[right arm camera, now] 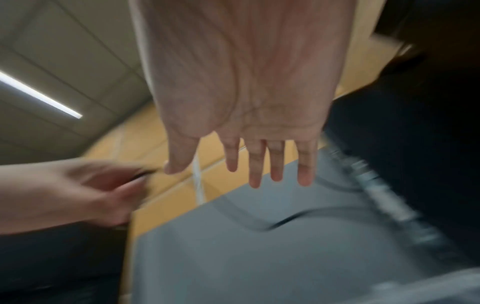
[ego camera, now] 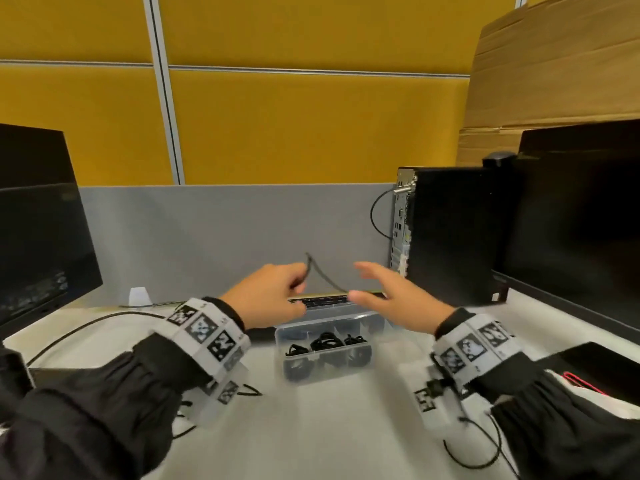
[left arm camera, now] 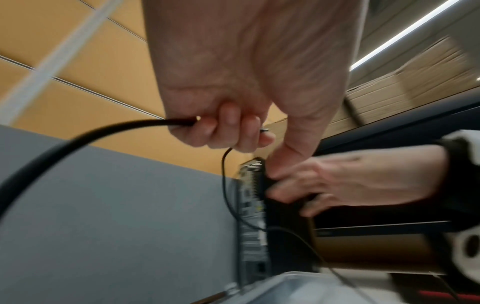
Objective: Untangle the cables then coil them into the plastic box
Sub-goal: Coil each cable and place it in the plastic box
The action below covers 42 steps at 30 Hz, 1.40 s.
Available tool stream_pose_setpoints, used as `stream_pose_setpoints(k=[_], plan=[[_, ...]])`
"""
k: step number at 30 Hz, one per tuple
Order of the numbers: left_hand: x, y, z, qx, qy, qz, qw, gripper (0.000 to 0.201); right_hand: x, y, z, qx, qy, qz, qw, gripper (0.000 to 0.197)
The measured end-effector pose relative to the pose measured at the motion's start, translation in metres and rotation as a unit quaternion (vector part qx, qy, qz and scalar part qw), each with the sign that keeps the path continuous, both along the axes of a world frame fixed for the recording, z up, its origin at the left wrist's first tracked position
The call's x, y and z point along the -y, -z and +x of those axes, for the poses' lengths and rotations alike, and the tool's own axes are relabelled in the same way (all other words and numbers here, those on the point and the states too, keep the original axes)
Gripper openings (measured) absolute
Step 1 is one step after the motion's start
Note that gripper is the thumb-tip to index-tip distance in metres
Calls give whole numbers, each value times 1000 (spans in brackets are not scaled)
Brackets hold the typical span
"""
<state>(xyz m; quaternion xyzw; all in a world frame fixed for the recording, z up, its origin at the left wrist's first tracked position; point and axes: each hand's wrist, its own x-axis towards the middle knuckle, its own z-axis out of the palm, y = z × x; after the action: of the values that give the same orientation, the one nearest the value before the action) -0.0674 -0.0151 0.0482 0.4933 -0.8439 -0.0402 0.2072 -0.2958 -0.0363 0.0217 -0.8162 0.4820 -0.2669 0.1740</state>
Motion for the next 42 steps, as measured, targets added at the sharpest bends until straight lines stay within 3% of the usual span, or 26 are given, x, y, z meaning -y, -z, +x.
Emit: stream_pose_setpoints(k=[2,4,6,8,10,11,12,14,17,19,21,25,29,30,31,33,35,37,39,40,42], plan=[[-7,1,-18,-7,75,-22,997,14,-9,-5,29,-2,-93,-30,995,37],[-9,0,-19,-29,93,-44,994,20,-14,-12,35,17,-119,-45,992,16],[-5,0,-5,-58,73,-47,995,25,-17,-18,23,78,-101,-35,991,31],[0,3,11,-42,51,-32,997,27,-15,-22,4,96,-54,-80,991,26],[1,11,14,5,50,-29,998,28,-13,-22,-3,57,-35,-132,989,17],[1,14,9,20,60,-31,998,27,-14,-22,1,17,-39,-149,988,31],[1,17,2,19,76,-35,996,25,-10,-18,6,-31,-47,-157,986,40],[1,18,-11,-18,109,-35,993,23,-10,-12,22,-101,-80,-149,980,30],[7,14,-7,-61,106,-10,992,23,-10,-9,16,-87,-83,-81,989,29],[13,14,9,-47,74,-7,996,27,-5,-12,-4,-153,-23,-79,985,30],[18,16,30,-45,40,-5,998,32,4,-13,-29,-245,76,-97,962,33],[31,23,76,-41,-45,11,998,36,25,-15,-95,-391,256,-96,879,32],[33,24,96,-35,-96,13,995,37,29,-6,-136,-358,418,-17,835,34],[32,23,90,-24,-96,10,995,37,28,-4,-129,-350,421,-35,836,33],[30,20,79,-17,-90,3,996,37,26,-3,-116,-333,390,-64,856,38],[25,14,51,-17,-59,-20,998,37,14,-3,-71,-246,238,-105,934,66],[18,6,23,-27,-11,-44,999,37,-8,-8,-11,-178,67,-84,978,84],[11,-3,3,-40,38,-64,996,36,-24,-9,37,-147,-39,-54,987,71],[4,-11,-5,-65,72,-70,993,33,-29,-11,59,-46,-74,-57,995,30],[2,-14,-3,-86,78,-66,991,30,-27,-14,58,10,-73,-75,995,19],[3,-15,10,-125,65,-46,989,29,-15,-17,40,37,-28,-130,990,29]])
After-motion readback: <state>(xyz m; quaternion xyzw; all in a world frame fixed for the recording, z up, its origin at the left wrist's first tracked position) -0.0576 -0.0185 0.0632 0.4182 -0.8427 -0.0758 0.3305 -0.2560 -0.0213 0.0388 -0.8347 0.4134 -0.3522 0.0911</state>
